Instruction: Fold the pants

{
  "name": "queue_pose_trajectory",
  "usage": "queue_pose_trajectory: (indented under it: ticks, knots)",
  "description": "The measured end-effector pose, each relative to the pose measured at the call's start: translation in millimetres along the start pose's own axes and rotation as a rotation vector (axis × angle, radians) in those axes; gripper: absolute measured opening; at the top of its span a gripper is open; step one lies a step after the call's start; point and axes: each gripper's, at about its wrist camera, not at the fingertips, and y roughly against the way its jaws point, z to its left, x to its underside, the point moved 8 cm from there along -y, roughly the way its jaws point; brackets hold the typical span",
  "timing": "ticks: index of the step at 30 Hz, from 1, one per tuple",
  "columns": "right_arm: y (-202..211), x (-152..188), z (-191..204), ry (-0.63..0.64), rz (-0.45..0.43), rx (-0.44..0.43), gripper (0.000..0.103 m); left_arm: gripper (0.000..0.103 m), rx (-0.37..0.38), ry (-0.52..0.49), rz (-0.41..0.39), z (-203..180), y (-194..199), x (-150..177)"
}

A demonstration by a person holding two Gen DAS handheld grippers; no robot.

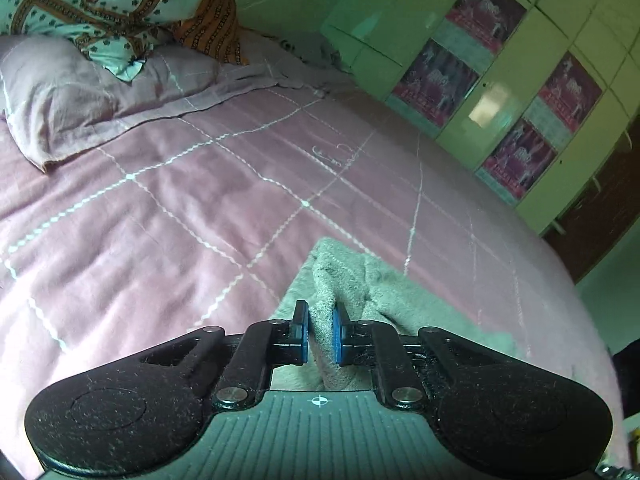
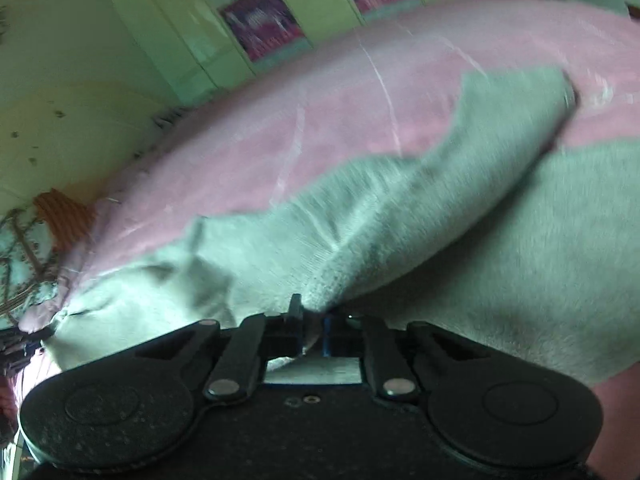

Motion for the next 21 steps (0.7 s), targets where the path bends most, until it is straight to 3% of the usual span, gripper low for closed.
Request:
queue_pose_trajectory:
  ticks: [3, 6, 8, 9, 10, 12, 14, 16, 19, 20, 21]
  knots:
    - [0.0, 14.8, 0.9, 0.002, 0.029, 0.008, 0.009, 0.015, -0.036, 0.017, 0.067, 14.6, -14.1, 13.6]
    - [-17.5, 32.0, -16.2, -0.039, 0.078, 0.053, 0.01, 0.036, -0.113, -0.033, 0.044, 11.5, -5.7, 13.3]
    - [-11.1, 27.2, -16.2, -0.042, 0.045, 0.071, 0.028, 0.039, -0.18, -0.111, -0.014, -0.2, 14.1, 7.5]
    - [-3.3, 22.4, -15.5, -0.026, 0.012, 0.106, 0.046, 0.039, -0.215, -0.128, -0.054, -5.3, 24.6, 4.9]
    - [6.3, 16.3, -14.4, -0.006, -0.029, 0.128, 0.055, 0.039, -0.241, -0.133, -0.099, -11.2, 36.0, 1.9]
    - [24.2, 0.7, -12.6, 0.025, -0.106, 0.138, 0.055, 0.039, -0.211, -0.165, -0.146, -32.1, 48.0, -0.2]
    - [27.1, -14.9, -12.9, 0.055, -0.121, 0.164, 0.054, 0.04, -0.18, -0.268, -0.098, -64.6, 40.1, 11.8]
    - [18.3, -29.9, -15.5, 0.089, -0.107, 0.216, 0.053, 0.043, -0.155, -0.364, 0.006, -94.6, 17.3, 34.7]
    - [-12.1, -43.9, -25.0, 0.16, -0.023, 0.348, 0.057, 0.043, -0.156, -0.443, 0.164, -111.2, -21.5, 75.4]
    - [-23.7, -44.7, -32.6, 0.179, 0.014, 0.382, 0.058, 0.043, -0.16, -0.468, 0.197, -112.9, -30.6, 90.0]
    - [-31.3, -41.5, -38.4, 0.194, 0.055, 0.407, 0.053, 0.044, -0.175, -0.501, 0.179, -113.2, -32.6, 99.0]
